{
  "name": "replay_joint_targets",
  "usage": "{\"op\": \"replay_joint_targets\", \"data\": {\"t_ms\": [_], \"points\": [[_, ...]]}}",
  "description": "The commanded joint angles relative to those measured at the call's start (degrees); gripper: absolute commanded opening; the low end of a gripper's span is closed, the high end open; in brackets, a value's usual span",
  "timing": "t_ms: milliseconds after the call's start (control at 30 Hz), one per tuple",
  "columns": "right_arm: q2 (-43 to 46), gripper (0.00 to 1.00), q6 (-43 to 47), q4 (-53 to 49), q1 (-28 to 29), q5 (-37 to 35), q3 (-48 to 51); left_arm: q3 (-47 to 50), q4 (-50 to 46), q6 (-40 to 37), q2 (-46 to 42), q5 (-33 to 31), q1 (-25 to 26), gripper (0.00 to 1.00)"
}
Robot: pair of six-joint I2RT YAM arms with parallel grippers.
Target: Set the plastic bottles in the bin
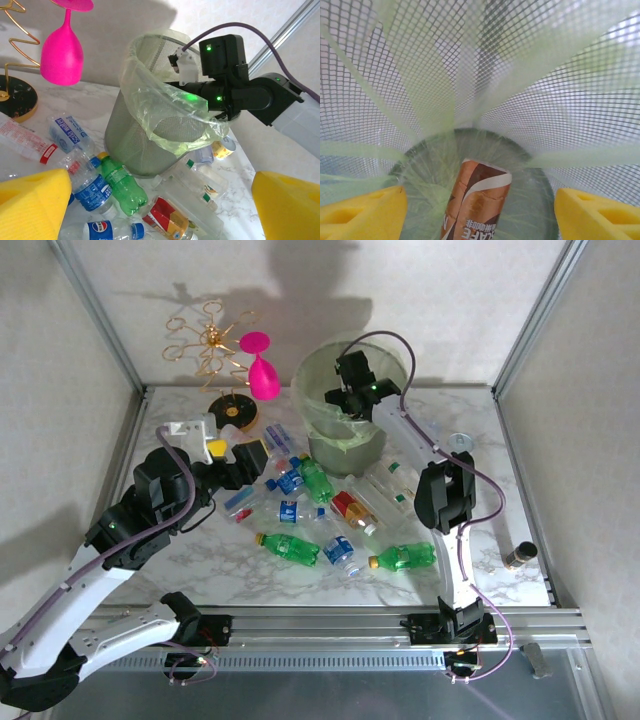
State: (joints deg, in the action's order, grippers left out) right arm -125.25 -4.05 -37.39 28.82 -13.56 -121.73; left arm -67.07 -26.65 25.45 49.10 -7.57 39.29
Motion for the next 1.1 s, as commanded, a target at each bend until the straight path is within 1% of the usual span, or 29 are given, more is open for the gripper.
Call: {"op": "replay_joint_targets", "data": {"t_ms": [0, 167, 333, 500, 567, 633, 667, 767, 833, 933, 1000, 1067], "points": [[5.5, 0.78, 0.7, -0.9, 0.7, -1.5, -1.6, -2.2, -1.1, -0.4, -0.7, -1.9, 0.1, 0.93], [10.2, 0.78, 0.4, -1.2, 1.8, -1.9, -0.4, -2.9, -1.9, 0.0, -1.1, -2.7, 0.1, 0.93], [19.5, 0.78, 0.3, 3.8, 6.6, -2.5, 11.6, -2.7, -2.1, 0.8, -1.7, -3.1, 0.1, 0.93], [27.9, 0.78, -1.2, 6.8, 10.1, -2.6, 21.1, -2.7, -2.8, 1.6, -1.8, -3.8, 0.1, 0.93], [31.2, 0.77, -1.5, 8.0, 10.7, -2.4, 23.5, -2.7, -3.2, 2.2, -1.7, -4.5, 0.0, 0.93], [34.1, 0.76, -2.0, 8.6, 10.7, -1.1, 25.2, -2.7, -3.5, 3.2, -1.2, -4.9, -0.1, 0.93], [35.5, 0.76, -2.4, 8.7, 12.2, -0.2, 25.9, -2.7, -3.6, 3.8, -0.8, -5.0, -0.2, 0.93], [39.6, 0.74, -3.5, 9.2, 12.8, 2.3, 28.2, -2.4, -4.5, 6.0, 0.7, -6.3, -1.4, 0.93], [42.9, 0.74, -4.6, 10.2, 13.1, 3.4, 30.8, -1.8, -5.3, 8.0, 2.2, -5.5, -4.0, 0.94], [48.8, 0.73, -7.1, 12.2, 13.2, 5.0, 36.4, 0.2, -6.1, 13.5, 5.3, 0.5, -13.1, 0.95], [53.3, 0.73, -8.9, 13.5, 13.3, 4.0, 40.9, 2.5, -5.9, 19.1, 7.2, 4.1, -19.4, 0.96], [57.5, 0.73, -10.5, 14.3, 13.3, 1.2, 45.0, 4.4, -5.3, 24.6, 9.1, 5.0, -23.1, 0.97]]}}
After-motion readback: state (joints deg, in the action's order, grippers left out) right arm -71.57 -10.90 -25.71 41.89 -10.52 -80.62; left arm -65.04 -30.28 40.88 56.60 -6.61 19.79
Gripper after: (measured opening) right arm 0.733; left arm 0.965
